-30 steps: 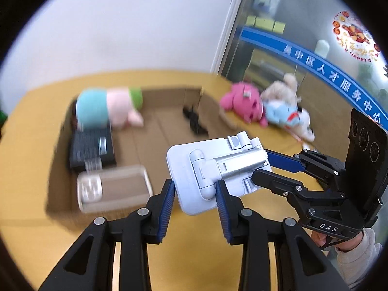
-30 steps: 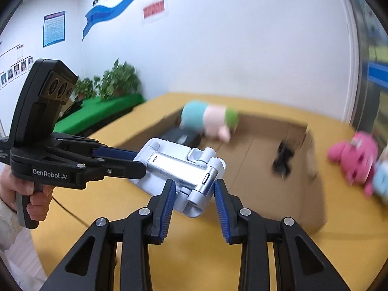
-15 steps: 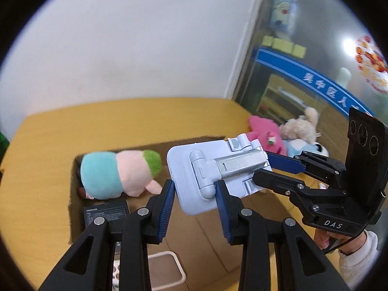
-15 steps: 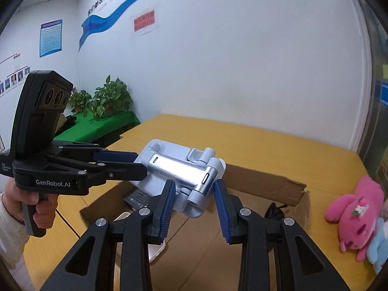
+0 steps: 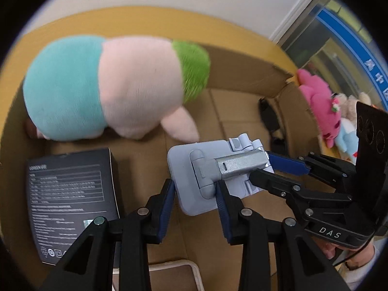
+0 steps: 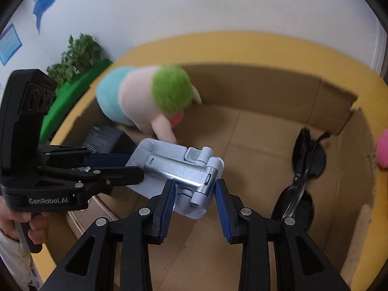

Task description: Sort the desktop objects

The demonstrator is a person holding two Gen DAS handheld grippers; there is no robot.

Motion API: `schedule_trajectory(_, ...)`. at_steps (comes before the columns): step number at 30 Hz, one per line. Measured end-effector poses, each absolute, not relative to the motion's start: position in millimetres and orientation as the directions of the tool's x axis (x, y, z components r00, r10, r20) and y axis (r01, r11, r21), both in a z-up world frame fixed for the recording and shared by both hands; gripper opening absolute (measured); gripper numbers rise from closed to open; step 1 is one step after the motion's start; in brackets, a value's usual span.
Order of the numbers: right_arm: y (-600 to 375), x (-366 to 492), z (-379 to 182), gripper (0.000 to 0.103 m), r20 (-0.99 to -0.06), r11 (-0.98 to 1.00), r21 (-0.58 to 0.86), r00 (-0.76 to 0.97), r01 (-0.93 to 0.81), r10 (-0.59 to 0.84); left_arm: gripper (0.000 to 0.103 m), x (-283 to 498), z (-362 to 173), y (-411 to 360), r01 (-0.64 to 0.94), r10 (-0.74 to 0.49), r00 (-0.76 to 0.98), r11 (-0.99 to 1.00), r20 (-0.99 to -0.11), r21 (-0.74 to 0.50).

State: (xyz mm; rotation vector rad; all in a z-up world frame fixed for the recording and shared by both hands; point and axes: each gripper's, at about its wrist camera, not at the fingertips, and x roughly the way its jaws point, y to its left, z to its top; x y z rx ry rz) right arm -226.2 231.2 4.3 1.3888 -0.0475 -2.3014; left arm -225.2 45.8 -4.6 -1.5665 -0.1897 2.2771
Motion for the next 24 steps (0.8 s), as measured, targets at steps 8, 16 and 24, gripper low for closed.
schedule_trajectory(8, 213, -216, -14, 0.035, -0.881, -0.909, 0.225, -0.325, 0.352, -0.344, 0.034, -215, -5, 37, -0.191, 0.344, -0.323, -0.936, -0.882, -0.295)
schedule_trajectory(16, 243, -91, 75, 0.103, -0.688, -0.952, 0.146, -0.664, 0.270, -0.293, 0.077, -83, 89, -36, -0.161, 0.249, -0.688, -0.968, -0.682, -0.191)
schedule_trajectory(24, 252, -3, 47, 0.103, -0.589, -0.978, 0.037, -0.786, 0.203, -0.186, 0.083, -9, 65, -60, -0.095, 0.150, -0.818, -0.987, -0.556, -0.127)
